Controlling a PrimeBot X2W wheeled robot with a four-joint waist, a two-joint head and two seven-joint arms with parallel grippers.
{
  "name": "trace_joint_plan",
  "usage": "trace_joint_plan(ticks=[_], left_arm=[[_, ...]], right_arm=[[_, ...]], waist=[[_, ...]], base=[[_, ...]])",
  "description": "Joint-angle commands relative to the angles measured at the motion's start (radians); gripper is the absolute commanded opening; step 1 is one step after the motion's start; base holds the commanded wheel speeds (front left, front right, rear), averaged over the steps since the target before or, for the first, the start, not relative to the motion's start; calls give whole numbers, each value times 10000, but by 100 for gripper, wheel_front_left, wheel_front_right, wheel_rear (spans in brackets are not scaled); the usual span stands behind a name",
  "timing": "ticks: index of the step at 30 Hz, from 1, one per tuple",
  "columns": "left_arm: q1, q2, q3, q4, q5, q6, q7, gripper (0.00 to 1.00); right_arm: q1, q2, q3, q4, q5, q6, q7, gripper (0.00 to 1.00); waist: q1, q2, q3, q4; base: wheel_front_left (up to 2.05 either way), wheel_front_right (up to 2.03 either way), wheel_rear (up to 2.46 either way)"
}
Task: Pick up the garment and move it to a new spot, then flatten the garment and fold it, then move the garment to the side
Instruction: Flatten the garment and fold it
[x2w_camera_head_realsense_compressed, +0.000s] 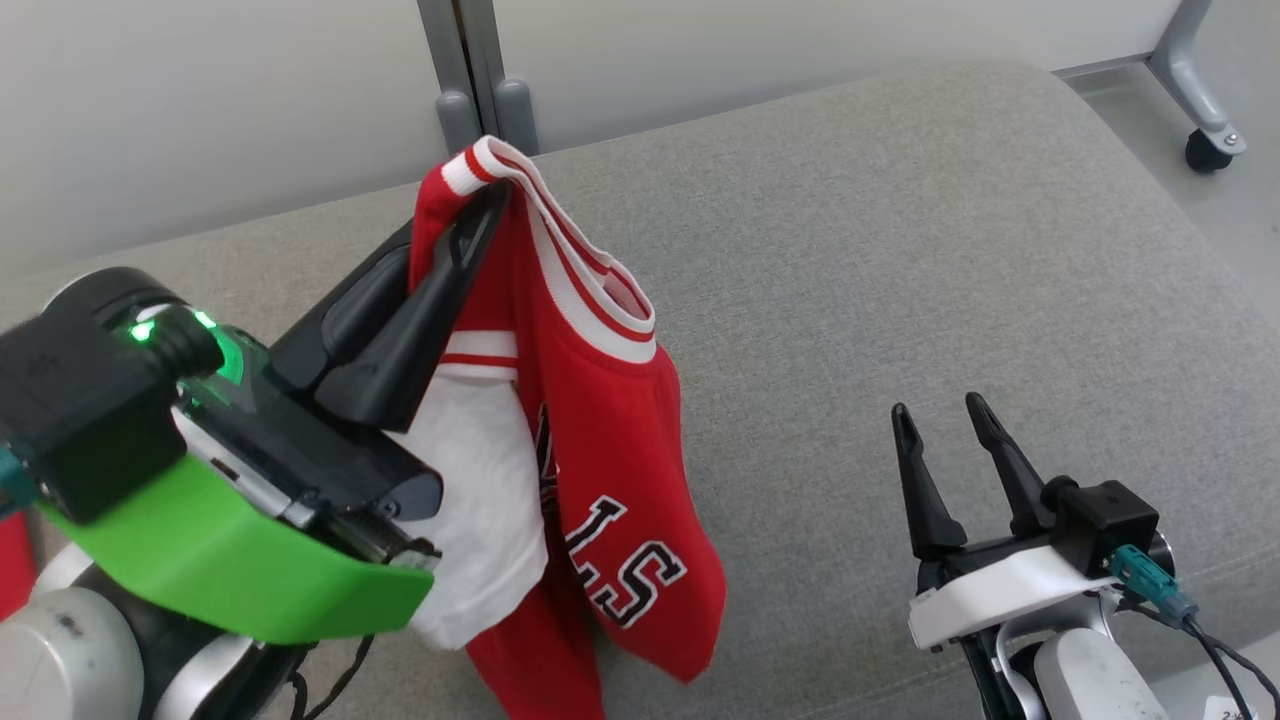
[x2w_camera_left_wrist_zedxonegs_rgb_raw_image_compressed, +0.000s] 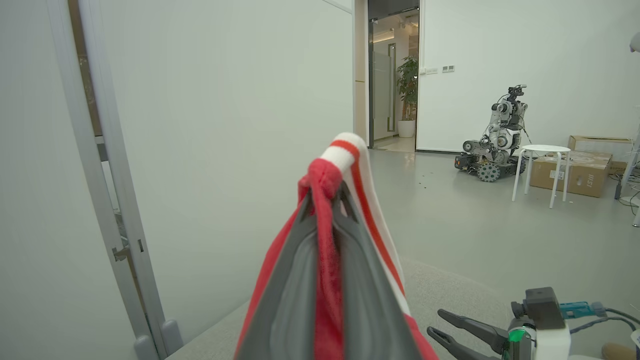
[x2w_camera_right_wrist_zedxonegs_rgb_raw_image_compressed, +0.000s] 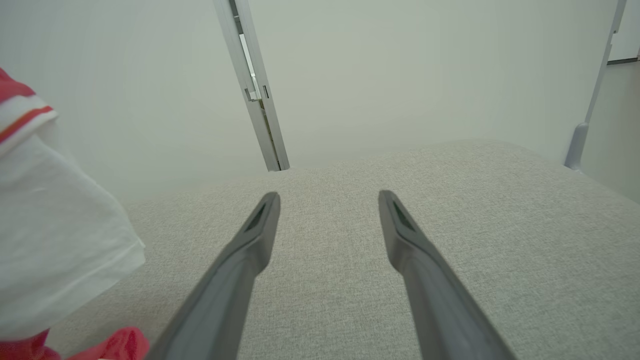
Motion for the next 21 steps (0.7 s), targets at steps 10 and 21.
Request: trace_joint_plan(ticks=[10,21], left_arm=[[-1550,205,305,701,-980,343,1547,0],[-3739,790,-1114,5106,-42,-771,-363,0]], right_arm=[[-127,-18,187,-47,233,-14,-2,100],[-1034,-19,632,-206,581,-14,-2,100]], waist=[[0,0,117,-340],[0,0,1523,-1178]], base=[[0,0,0],[0,0,0]])
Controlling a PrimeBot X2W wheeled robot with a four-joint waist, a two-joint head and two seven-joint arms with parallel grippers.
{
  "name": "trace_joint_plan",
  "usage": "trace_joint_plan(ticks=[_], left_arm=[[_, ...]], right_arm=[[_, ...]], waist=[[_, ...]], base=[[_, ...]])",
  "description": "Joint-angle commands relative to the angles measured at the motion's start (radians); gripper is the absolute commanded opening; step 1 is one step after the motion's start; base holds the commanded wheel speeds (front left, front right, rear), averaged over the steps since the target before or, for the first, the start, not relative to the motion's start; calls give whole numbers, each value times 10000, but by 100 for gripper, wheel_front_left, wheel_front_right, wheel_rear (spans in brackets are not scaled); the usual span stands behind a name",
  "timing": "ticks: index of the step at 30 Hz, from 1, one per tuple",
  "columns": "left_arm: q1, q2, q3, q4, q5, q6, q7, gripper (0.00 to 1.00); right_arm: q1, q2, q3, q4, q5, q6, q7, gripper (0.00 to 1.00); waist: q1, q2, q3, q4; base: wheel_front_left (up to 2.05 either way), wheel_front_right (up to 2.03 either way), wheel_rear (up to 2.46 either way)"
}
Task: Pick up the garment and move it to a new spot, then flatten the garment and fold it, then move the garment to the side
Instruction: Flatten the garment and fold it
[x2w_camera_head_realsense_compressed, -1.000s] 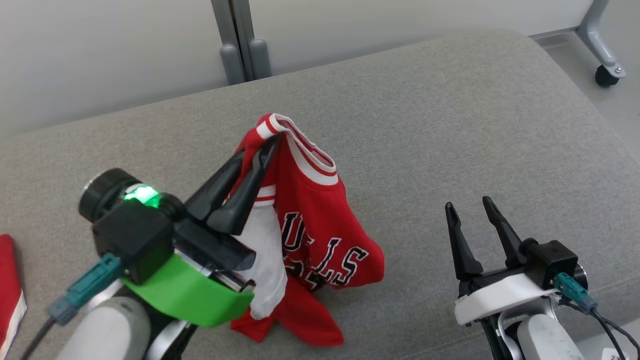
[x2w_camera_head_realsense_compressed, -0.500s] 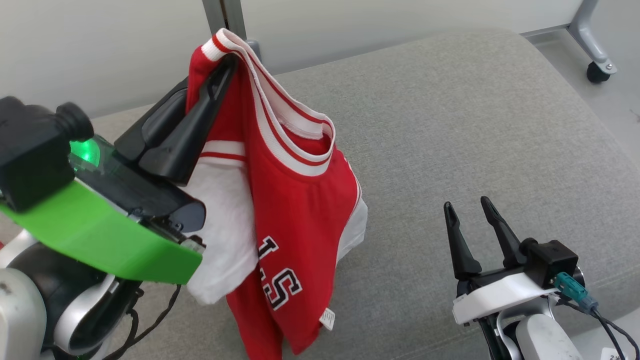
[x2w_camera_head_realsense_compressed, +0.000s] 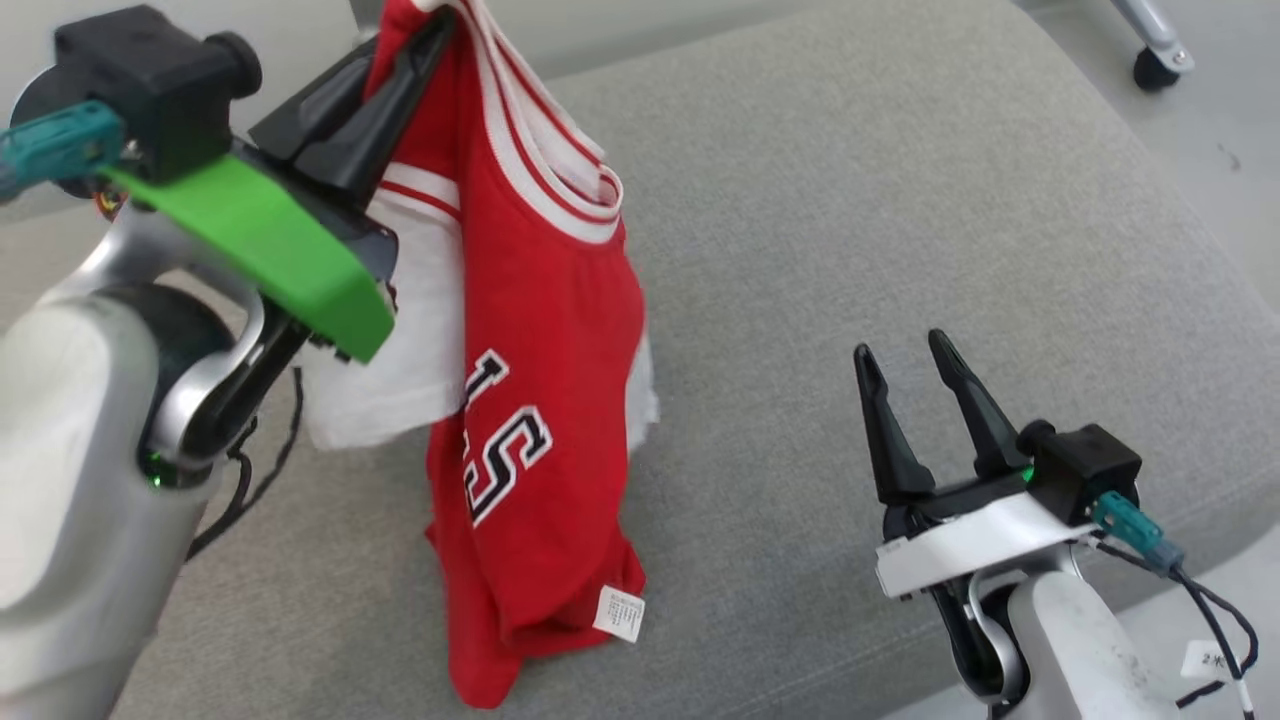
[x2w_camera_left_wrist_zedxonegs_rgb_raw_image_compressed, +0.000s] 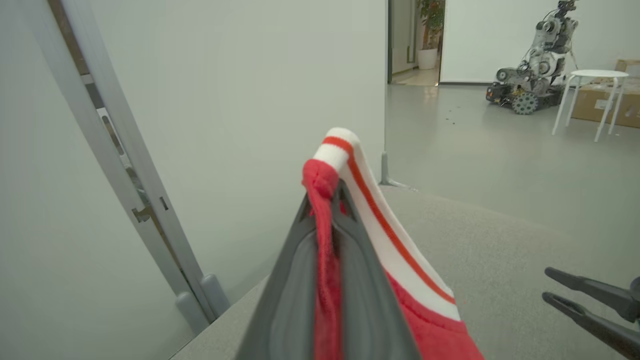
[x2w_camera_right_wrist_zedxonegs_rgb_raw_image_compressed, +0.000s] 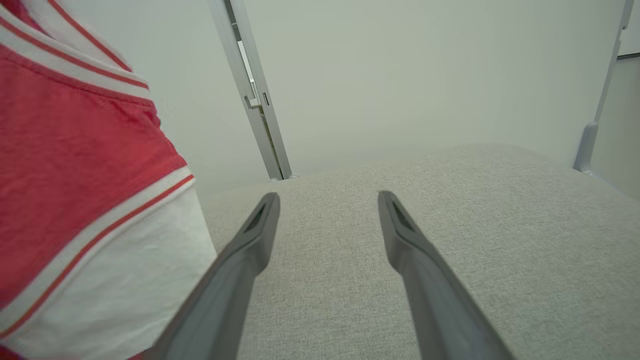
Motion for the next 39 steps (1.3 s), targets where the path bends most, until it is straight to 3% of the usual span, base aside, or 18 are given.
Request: trace_joint_plan(ticks=[1,6,13,14,15,16,22,27,31,39], left_arm=[[-446,379,-488,479,140,-24,-290,0],[-1910,1525,-1765,2850,531,-7,-1959,0],[-3606,1995,-1996,5804,1258,-10,-4183,2],[-3722,1962,-2049,6257,1452,-10,-4466,58],[-3763,1884,-2081,6635,1520,4,-4617,92],[-3784,1747,-2081,7097,1527,89,-4739,100],[-3532,1122,-1933,8559,1196,270,-5372,100],[-2844,522,-1541,8448,763,735,-5830,100],[-1629,46,-1000,7426,412,1403,-5966,100],[2324,-1059,-392,4109,29,2780,-5976,100]], right_arm=[[-221,-23,85,-48,155,-14,-2,100],[-636,-20,310,-135,555,-14,-2,100],[-785,-9,317,-111,840,-14,-2,100],[-801,-8,323,-115,854,-12,-2,100],[-808,-8,331,-122,876,-14,-3,100],[-802,-12,313,-130,893,-14,-2,100],[-771,-8,119,-94,742,-14,-2,100],[-670,-25,-71,-45,463,-14,-2,100],[-392,-26,-239,13,147,-14,-2,100],[213,-28,-515,102,-361,-14,-2,100]], waist=[[0,0,729,-614],[0,0,1569,-1373],[0,0,2346,-2019],[0,0,2404,-2059],[0,0,2437,-2083],[0,0,2457,-2090],[0,0,2267,-1716],[0,0,1761,-1130],[0,0,1181,-589],[0,0,197,288]], base=[[0,0,0],[0,0,0],[0,0,0],[0,0,0],[0,0,0],[0,0,0],[0,0,0],[0,0,0],[0,0,0],[0,0,0]])
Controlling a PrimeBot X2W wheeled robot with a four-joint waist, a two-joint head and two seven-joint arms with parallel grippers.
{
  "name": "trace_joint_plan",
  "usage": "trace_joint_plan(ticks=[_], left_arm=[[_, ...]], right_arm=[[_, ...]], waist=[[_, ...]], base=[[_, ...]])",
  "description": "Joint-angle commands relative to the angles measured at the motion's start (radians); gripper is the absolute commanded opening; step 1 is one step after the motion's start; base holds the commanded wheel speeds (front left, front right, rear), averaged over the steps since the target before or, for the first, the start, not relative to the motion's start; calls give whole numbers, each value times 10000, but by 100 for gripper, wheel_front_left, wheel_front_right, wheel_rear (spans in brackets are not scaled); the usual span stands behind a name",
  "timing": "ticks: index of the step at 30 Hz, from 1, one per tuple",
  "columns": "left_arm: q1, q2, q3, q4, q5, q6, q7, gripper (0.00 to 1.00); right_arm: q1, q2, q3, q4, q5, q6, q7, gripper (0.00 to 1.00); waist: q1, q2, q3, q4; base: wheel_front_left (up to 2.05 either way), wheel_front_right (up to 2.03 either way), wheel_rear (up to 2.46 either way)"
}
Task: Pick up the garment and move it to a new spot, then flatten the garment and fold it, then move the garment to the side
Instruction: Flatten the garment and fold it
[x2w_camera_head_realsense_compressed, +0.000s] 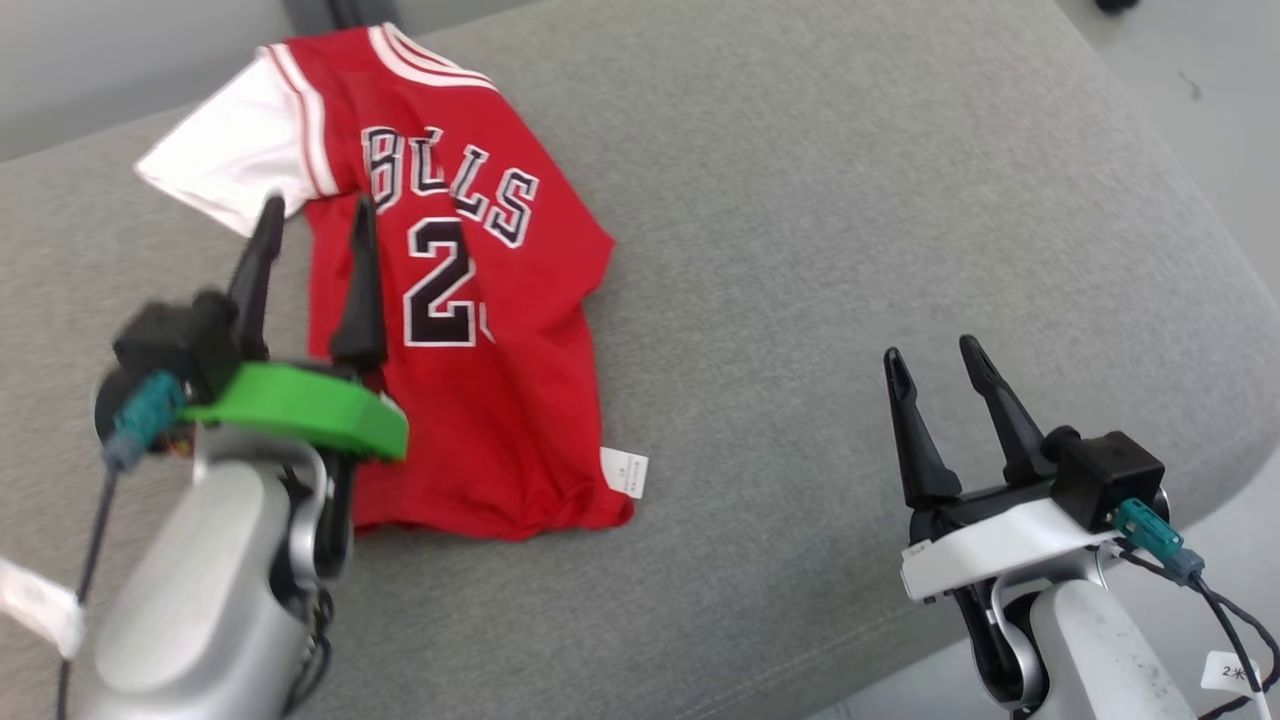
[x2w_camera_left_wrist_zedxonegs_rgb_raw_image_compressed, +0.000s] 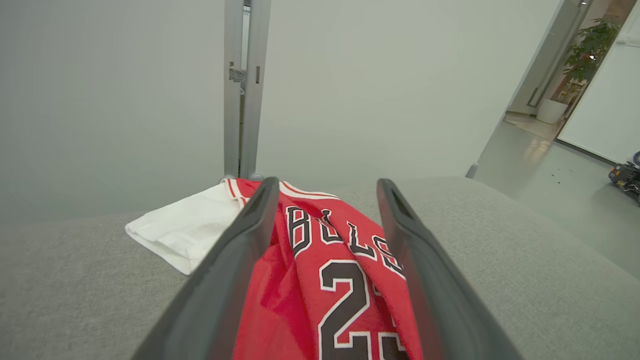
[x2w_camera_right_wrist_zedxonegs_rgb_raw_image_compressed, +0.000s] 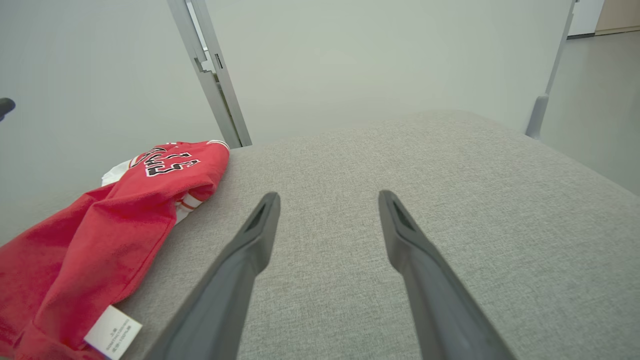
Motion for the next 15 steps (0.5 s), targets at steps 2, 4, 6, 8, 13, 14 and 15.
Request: trace_joint_plan(ticks=[2,4,6,8,13,14,15], left_arm=[[889,-175,36,-483,-139,364,-23,100],[1470,-286,-21,-714,-402,537,214,100],[1791,-419,-173,-832,-683,448,518,100],[2060,-525,-329,-788,-1004,310,951,100],[2239,-739,-686,-435,-1489,24,1711,100],[2258,-730,-770,-306,-1533,44,1914,100],[2268,-734,-855,-186,-1555,59,2075,100]], right_arm=[[236,-28,-45,-17,-157,-14,-2,100],[279,-24,-41,-13,-225,-14,-2,100],[289,-25,-3,6,-253,-14,-2,100],[264,-28,49,-1,-278,-14,-3,100],[146,-28,174,0,-247,-14,-3,100],[129,-30,206,1,-218,-14,-3,100],[122,-25,240,-4,-193,-14,-3,100]], waist=[[-1,0,-861,972],[-1,0,-850,1111],[-1,0,-799,1192],[-1,0,-740,1236],[-1,0,-603,1177],[-1,0,-576,1139],[-1,0,-556,1104]], base=[[0,0,0],[0,0,0],[0,0,0],[0,0,0],[0,0,0],[0,0,0],[0,0,0]])
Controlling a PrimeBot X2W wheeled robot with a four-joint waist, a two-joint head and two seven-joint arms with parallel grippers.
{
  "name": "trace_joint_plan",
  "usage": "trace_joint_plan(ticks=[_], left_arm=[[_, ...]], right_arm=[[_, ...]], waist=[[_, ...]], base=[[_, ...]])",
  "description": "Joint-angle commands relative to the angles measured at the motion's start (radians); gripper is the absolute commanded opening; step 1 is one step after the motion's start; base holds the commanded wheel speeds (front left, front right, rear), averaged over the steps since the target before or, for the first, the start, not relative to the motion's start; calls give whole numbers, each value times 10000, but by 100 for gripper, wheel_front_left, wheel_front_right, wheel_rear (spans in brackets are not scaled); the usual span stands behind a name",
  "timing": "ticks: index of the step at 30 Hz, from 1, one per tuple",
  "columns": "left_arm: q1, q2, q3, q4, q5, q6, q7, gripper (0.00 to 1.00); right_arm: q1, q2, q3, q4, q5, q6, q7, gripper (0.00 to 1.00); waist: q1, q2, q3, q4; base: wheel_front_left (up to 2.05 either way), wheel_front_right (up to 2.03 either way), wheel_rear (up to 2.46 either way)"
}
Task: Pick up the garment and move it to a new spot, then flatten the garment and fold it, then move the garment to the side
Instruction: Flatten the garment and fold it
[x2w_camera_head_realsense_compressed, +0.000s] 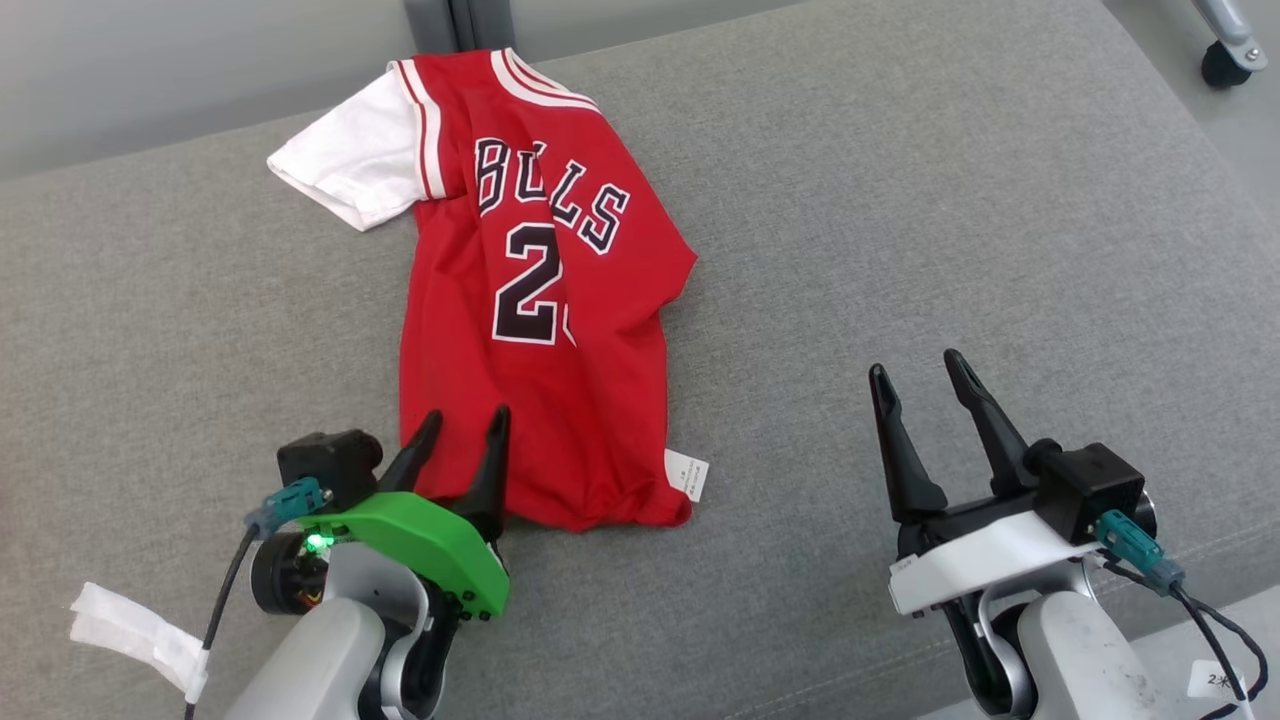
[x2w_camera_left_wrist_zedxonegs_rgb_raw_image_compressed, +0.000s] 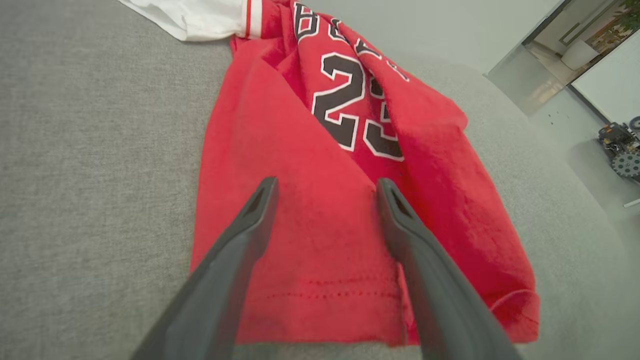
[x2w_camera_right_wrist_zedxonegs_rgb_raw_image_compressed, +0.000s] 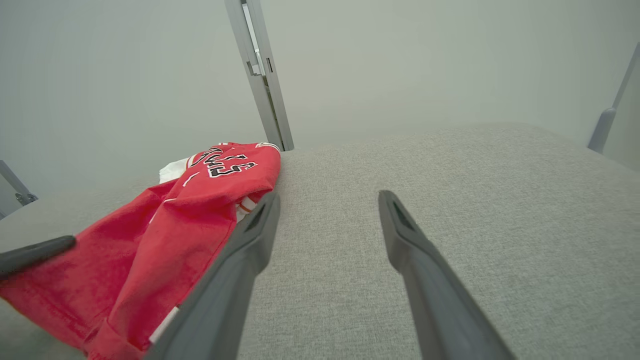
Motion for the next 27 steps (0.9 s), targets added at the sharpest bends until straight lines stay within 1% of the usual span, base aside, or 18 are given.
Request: trace_joint_plan(ticks=[1,3,5,6,7,10,12,16,18,21,24,27], left_arm=[[144,29,-68,154,-75,3,142,100],[162,-48,-156,408,-148,15,359,100],[61,84,-216,762,76,174,388,100],[5,120,-243,925,112,206,369,89],[-59,101,-246,1091,161,222,282,0],[-114,90,-341,1370,129,-13,314,0],[-119,172,-298,1351,80,-82,274,0],[-60,508,211,820,-16,166,-130,0],[46,850,650,425,-72,461,-333,0],[137,1376,1173,200,-66,825,-456,0],[-52,1822,1557,429,-36,1033,-476,0],[-423,2095,1791,935,-18,1063,-508,0]], right_arm=[[-65,-21,49,3,20,-14,-3,100],[-63,-23,59,9,48,-14,-2,100],[-75,-20,52,24,66,-14,-2,100],[-87,-18,62,33,66,-14,-2,100],[-95,-18,61,47,60,-14,-2,100],[-49,-21,3,70,41,-14,-3,100],[14,-20,-32,88,10,-14,-2,100],[127,-20,-95,105,-9,-14,-2,100],[207,-18,-63,111,-13,-14,-2,100],[221,-20,17,123,-17,-14,-2,100],[173,-21,122,129,-13,-14,-2,100],[92,-21,165,153,-28,-14,-2,100]], waist=[[0,0,65,-108],[0,0,106,-177],[0,0,134,-239],[0,0,140,-266],[0,0,137,-291],[0,0,61,-300],[0,0,7,-280],[0,0,-175,-147],[0,0,-275,-38],[0,0,-353,88],[0,0,-368,156],[0,0,-349,183]], base=[[0,0,0],[0,0,0],[0,0,0],[0,0,0],[0,0,0],[0,0,0],[0,0,0],[0,0,0],[0,0,0],[0,0,0],[0,0,0],[0,0,0]])
